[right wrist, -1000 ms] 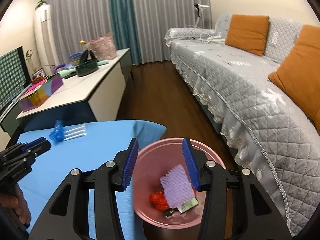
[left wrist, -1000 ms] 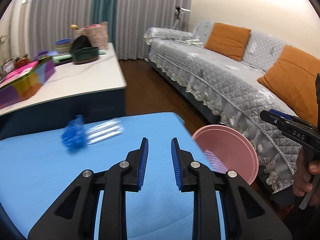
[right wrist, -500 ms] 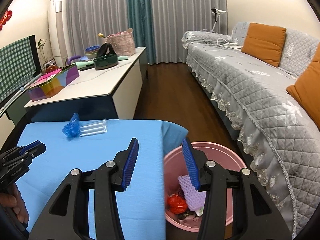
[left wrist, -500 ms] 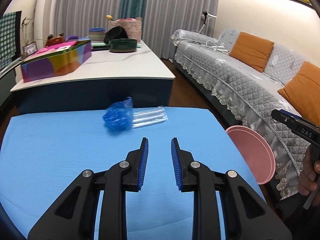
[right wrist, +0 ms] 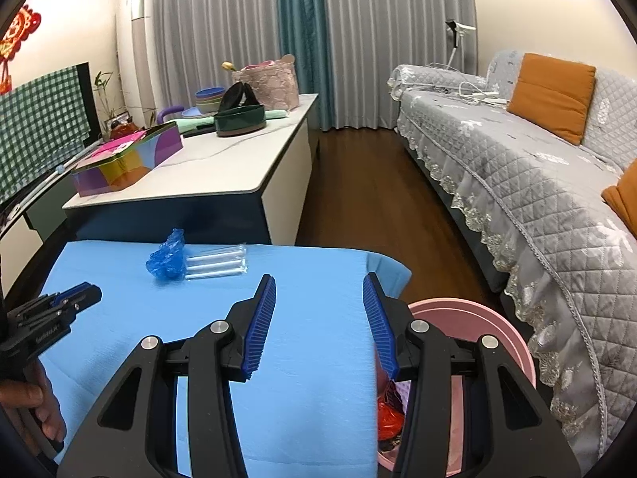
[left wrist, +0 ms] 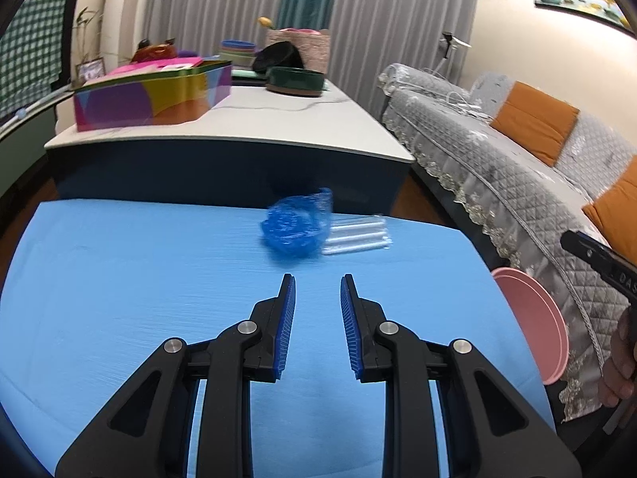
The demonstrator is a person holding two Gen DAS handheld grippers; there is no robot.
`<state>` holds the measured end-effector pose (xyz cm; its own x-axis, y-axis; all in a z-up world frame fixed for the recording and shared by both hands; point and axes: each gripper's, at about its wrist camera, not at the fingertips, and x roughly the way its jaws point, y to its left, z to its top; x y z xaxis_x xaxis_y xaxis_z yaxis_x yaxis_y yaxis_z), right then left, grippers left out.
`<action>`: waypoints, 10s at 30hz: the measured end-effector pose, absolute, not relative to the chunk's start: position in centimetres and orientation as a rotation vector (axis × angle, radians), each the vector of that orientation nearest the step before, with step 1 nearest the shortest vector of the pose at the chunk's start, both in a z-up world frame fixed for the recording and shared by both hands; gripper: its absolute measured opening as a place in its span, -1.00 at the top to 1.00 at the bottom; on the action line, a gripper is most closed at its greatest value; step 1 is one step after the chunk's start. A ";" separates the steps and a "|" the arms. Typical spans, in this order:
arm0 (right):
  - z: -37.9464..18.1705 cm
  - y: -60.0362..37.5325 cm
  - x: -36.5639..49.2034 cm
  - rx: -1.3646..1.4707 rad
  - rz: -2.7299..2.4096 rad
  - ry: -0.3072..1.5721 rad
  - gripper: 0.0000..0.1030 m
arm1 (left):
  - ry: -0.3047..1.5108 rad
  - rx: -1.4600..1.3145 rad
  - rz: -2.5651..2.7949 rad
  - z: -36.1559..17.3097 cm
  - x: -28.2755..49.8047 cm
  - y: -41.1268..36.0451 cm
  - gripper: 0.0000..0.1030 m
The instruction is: Collect trash
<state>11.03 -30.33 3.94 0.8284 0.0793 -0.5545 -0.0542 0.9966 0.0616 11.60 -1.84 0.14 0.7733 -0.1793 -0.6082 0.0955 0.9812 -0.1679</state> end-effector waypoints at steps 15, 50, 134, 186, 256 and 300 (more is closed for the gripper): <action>1.0 -26.4 14.5 0.065 0.174 0.619 0.25 | 0.689 -0.224 -0.075 -2.3 15.4 1.2 0.54; -6.1 -20.1 30.0 0.113 0.329 0.865 0.94 | 0.796 -0.352 -0.147 -6.7 24.1 -0.4 0.81; 5.6 -47.4 5.4 0.138 -0.236 0.528 0.98 | 0.654 -0.005 -0.579 0.4 10.0 -23.5 0.87; 7.5 -35.6 -4.3 0.120 -0.108 0.520 -0.90 | 0.608 0.000 -0.418 7.3 -2.7 -10.8 -0.85; 3.4 -23.0 -11.3 -0.006 -0.010 0.586 -0.90 | 0.622 -0.047 -0.063 2.3 -10.0 -2.0 -0.85; 3.2 -22.9 -11.2 -0.006 -0.009 0.588 -0.90 | 0.616 -0.051 -0.080 2.5 -10.1 -2.2 -0.85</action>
